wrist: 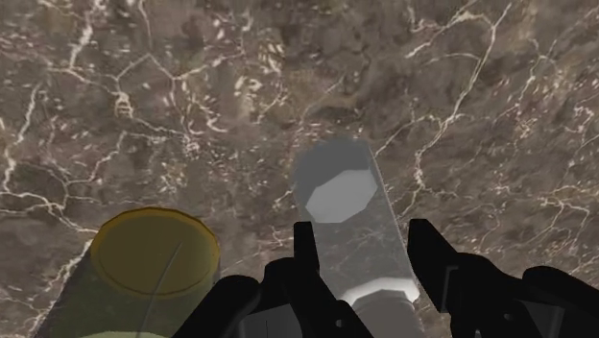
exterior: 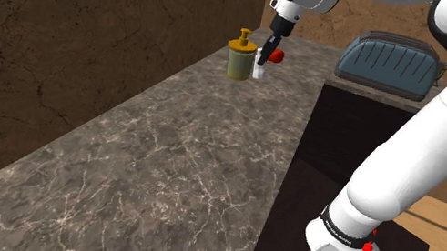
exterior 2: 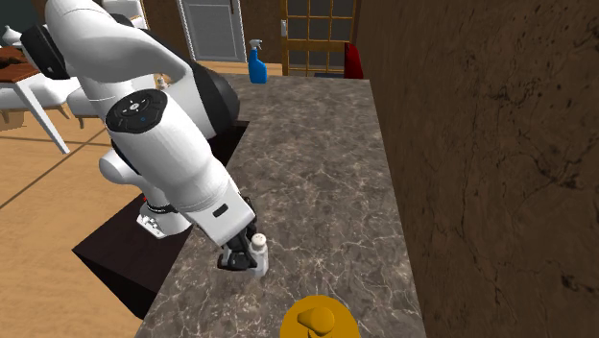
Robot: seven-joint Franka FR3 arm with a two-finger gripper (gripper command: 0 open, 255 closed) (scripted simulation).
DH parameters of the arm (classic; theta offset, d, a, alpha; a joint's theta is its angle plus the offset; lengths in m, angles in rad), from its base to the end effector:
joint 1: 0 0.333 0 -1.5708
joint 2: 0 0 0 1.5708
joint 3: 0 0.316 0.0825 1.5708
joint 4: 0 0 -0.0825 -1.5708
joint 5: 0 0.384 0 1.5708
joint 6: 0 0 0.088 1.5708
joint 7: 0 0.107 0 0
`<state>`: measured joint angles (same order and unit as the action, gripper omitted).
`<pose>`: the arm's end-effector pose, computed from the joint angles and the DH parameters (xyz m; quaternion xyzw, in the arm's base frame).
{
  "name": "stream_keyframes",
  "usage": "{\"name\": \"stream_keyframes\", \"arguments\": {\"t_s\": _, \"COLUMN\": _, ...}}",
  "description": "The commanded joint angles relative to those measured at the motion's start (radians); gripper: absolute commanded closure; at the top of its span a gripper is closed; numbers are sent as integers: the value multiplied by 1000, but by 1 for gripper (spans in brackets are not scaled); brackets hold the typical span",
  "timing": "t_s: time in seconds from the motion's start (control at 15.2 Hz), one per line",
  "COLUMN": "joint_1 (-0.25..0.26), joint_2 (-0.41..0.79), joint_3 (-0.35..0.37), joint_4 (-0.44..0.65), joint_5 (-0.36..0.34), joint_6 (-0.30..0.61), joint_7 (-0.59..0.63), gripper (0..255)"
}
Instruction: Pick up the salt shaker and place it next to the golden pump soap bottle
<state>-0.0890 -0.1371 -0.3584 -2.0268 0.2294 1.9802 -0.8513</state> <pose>0.4796 -0.2220 0.5142 -0.9779 -0.1587 -0.1104 0.0802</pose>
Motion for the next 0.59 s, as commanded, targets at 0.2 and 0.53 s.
{"name": "stream_keyframes", "arguments": {"t_s": 0.2, "joint_1": 1, "joint_2": 12, "joint_3": -2, "joint_4": -54, "joint_5": 12, "joint_6": 64, "joint_7": -20, "gripper": 255}}
{"name": "stream_keyframes", "arguments": {"t_s": 0.53, "joint_1": 2, "joint_2": 31, "joint_3": -4, "joint_4": -102, "joint_5": 28, "joint_6": 126, "joint_7": -43, "gripper": 255}}
